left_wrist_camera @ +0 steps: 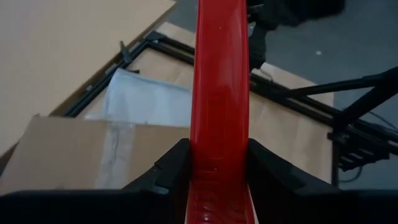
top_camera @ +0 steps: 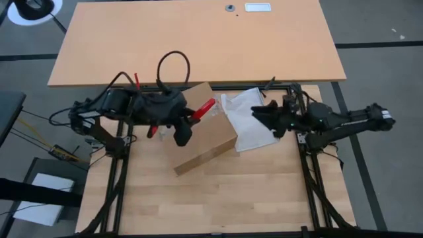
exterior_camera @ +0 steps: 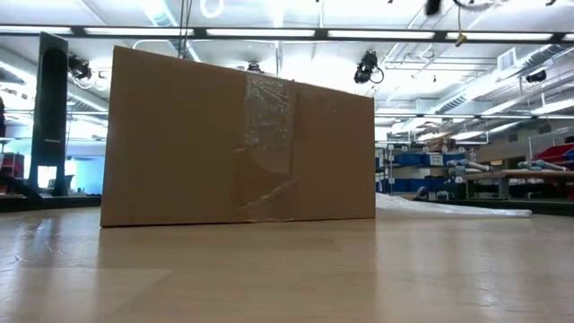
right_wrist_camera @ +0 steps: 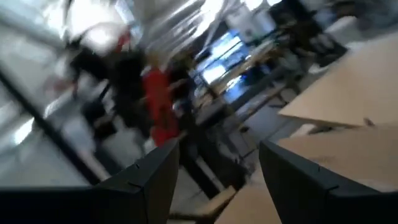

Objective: Unpack boxes
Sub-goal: Open the cardboard box using the cutter

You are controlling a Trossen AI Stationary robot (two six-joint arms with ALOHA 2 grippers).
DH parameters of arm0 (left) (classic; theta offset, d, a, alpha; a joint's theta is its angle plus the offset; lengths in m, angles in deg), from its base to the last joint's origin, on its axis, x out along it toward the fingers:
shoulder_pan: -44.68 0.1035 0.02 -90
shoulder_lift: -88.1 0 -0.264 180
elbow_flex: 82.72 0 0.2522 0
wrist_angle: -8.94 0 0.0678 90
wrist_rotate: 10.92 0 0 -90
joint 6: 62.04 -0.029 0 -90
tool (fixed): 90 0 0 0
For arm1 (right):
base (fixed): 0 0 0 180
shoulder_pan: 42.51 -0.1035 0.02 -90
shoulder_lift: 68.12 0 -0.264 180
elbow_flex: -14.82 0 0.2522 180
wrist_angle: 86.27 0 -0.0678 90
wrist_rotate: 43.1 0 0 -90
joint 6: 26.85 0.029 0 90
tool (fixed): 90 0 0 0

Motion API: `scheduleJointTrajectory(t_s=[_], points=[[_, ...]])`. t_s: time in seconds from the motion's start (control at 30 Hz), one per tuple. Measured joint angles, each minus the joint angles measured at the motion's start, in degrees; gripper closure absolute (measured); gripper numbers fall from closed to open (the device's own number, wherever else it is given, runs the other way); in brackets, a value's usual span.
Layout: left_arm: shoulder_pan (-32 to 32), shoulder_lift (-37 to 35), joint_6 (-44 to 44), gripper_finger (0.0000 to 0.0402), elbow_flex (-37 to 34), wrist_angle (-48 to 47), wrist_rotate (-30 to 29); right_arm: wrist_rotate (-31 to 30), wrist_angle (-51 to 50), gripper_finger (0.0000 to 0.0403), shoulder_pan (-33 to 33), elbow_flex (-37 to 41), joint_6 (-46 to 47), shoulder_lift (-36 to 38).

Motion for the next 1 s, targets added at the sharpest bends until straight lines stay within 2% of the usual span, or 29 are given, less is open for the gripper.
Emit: scheduleJointTrajectory(t_s=[0.07, 0.27, 0.6, 0.83, 1.0], points=[[1.17, 0.0, -1.83, 0.0265, 0.0, 1.97, 1.33, 2.2, -0.4, 0.0175, 0.37, -3.64, -3.67, -2.56], [3.93, 0.0, -6.22, 0.0265, -0.08, 6.32, 4.31, 3.22, -0.32, 0.0175, 2.08, -12.99, -8.74, -9.0], [4.98, 0.75, -12.6, 0.0265, -0.09, 21.77, 7.09, 15.68, -0.32, 0.0175, 7.13, -26.41, -9.72, -22.19], [5.01, 1.94, -13.3, 0.0265, -0.13, 24.05, 6.98, 25.47, 0.72, 0.0175, 9.49, -36.29, -10.93, -29.96], [4.99, 1.95, -13.29, 0.0265, -0.13, 25.02, 6.93, 26.57, 0.85, 0.0176, 10.17, -39.44, -12.44, -32.38]])
